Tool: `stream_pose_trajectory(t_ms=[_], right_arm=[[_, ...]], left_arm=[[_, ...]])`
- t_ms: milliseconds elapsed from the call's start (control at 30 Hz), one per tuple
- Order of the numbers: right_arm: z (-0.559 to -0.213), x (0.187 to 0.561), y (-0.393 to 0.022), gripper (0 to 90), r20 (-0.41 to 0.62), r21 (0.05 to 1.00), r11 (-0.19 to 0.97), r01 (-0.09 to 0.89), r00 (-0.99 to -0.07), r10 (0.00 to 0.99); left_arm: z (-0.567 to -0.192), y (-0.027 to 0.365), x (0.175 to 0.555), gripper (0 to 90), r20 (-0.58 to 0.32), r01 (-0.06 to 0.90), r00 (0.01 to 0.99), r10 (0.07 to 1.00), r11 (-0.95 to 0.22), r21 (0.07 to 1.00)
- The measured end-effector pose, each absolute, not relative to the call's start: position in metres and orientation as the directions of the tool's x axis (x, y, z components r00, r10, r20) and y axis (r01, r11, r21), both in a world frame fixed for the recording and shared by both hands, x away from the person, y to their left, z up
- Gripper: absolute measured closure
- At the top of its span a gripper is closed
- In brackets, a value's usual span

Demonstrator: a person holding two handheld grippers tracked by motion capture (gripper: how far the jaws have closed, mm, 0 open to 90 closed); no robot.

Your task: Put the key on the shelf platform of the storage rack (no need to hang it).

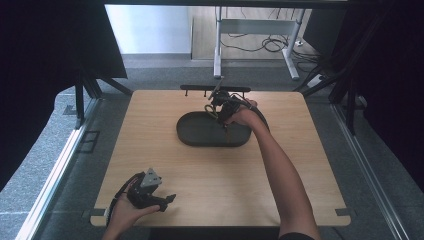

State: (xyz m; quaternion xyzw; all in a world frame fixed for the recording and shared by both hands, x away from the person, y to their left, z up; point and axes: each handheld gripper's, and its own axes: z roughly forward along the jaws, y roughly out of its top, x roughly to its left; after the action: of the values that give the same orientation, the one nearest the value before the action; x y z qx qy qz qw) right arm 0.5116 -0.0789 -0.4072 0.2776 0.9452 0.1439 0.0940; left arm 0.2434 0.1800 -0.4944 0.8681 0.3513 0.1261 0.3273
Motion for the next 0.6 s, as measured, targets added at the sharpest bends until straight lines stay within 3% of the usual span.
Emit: stream_pose_trajectory(t_ms=[267, 600], right_arm=[[-0.401, 0.514, -0.077, 66.9, -0.112, 0.34, 0.802, 0.491, -0.826, 0.553], [-0.426, 0.516, -0.075, 66.2, -0.108, 0.302, 0.807, 0.508, -0.822, 0.559]], left_arm=[[-0.492, 0.179, 0.242, 20.5, -0.015, 0.521, 0.726, 0.687, -0.537, 0.664], [-0.495, 0.18, 0.243, 20.5, -0.016, 0.53, 0.721, 0.693, -0.536, 0.657]])
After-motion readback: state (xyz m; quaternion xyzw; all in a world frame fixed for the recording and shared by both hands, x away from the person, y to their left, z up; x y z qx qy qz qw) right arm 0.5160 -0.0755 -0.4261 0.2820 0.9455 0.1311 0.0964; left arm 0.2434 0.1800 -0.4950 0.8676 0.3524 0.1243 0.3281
